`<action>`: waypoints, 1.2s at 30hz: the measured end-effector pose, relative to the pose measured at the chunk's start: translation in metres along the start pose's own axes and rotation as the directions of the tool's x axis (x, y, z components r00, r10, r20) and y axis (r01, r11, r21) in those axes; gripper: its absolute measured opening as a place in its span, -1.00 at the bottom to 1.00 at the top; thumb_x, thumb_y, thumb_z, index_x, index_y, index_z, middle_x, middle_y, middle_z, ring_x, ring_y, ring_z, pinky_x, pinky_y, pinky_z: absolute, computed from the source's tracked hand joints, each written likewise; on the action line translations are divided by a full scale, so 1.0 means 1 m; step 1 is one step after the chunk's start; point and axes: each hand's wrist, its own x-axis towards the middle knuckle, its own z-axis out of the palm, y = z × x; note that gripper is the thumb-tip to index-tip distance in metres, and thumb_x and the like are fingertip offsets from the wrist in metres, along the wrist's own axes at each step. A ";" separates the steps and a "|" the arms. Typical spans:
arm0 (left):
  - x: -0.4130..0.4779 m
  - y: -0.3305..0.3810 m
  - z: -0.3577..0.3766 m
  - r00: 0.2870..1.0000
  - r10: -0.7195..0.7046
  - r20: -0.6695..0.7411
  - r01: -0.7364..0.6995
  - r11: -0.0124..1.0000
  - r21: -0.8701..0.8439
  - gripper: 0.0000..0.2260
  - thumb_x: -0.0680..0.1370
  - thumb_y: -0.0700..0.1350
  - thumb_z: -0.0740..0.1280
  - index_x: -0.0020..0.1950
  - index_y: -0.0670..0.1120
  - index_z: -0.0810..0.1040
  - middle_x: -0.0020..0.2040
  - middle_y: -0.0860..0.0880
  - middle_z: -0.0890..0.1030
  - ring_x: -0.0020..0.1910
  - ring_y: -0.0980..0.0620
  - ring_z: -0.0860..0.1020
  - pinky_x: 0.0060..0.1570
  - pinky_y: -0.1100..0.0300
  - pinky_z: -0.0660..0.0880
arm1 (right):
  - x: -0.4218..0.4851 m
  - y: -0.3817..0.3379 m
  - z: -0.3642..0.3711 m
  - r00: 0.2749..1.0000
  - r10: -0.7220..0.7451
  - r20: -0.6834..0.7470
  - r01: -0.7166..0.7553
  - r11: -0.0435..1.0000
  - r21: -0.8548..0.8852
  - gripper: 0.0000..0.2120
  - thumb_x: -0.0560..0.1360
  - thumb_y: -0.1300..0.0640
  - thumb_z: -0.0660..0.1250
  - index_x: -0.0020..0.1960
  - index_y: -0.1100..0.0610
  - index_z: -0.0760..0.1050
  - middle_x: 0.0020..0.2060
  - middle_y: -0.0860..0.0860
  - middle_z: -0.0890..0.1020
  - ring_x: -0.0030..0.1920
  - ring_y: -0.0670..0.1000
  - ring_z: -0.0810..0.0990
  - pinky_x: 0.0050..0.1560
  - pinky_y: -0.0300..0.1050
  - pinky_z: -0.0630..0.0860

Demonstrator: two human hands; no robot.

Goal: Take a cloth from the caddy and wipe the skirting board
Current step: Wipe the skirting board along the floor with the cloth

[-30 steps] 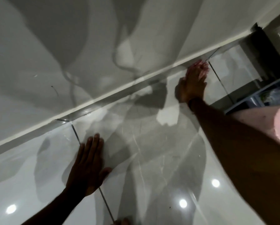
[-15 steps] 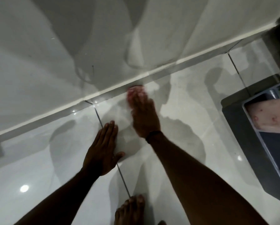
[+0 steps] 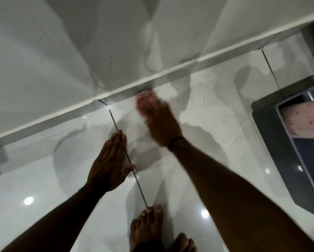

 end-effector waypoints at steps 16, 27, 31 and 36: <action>0.020 0.008 0.004 0.999 -0.016 -0.045 0.016 1.000 -0.003 -0.11 0.67 0.40 -0.02 0.68 -0.33 0.09 0.72 -0.31 0.06 0.71 -0.27 0.04 0.62 -0.25 0.15 | -0.007 0.124 -0.035 0.919 0.390 -0.054 -0.390 0.921 0.000 -0.36 0.66 0.03 -0.03 0.72 0.01 -0.05 0.73 0.05 -0.02 0.72 0.21 0.01 0.62 0.36 0.16; 0.032 -0.004 0.015 0.999 -0.007 -0.046 0.009 1.000 0.025 -0.08 0.65 0.42 -0.05 0.69 -0.31 0.04 0.72 -0.31 0.03 0.72 -0.26 -0.01 0.69 -0.04 -0.13 | 0.024 0.282 -0.111 0.738 0.666 -0.104 -0.674 0.735 -0.073 -0.31 0.61 0.09 -0.02 0.67 0.34 -0.06 0.65 0.41 0.00 0.65 0.47 -0.02 0.65 0.42 -0.01; 0.032 -0.002 0.007 0.999 -0.034 0.003 0.034 0.999 0.016 -0.09 0.62 0.41 0.03 0.71 -0.26 0.03 0.74 -0.25 -0.01 0.71 -0.27 0.03 0.67 0.08 -0.21 | 0.010 0.155 -0.058 0.820 0.538 -0.195 -0.523 0.843 0.126 -0.33 0.60 0.16 -0.07 0.71 0.18 -0.03 0.71 0.23 -0.03 0.71 0.28 -0.07 0.68 0.24 0.08; 0.027 0.002 -0.003 0.998 -0.030 0.052 0.030 1.000 0.000 -0.11 0.65 0.44 -0.09 0.72 -0.23 0.03 0.74 -0.21 -0.01 0.73 -0.17 -0.04 0.67 0.04 -0.15 | 0.005 0.008 0.003 0.980 0.149 -0.131 -0.114 0.962 0.247 -0.30 0.53 0.28 0.12 0.67 0.10 0.20 0.69 0.12 0.19 0.70 0.21 0.11 0.62 0.18 0.19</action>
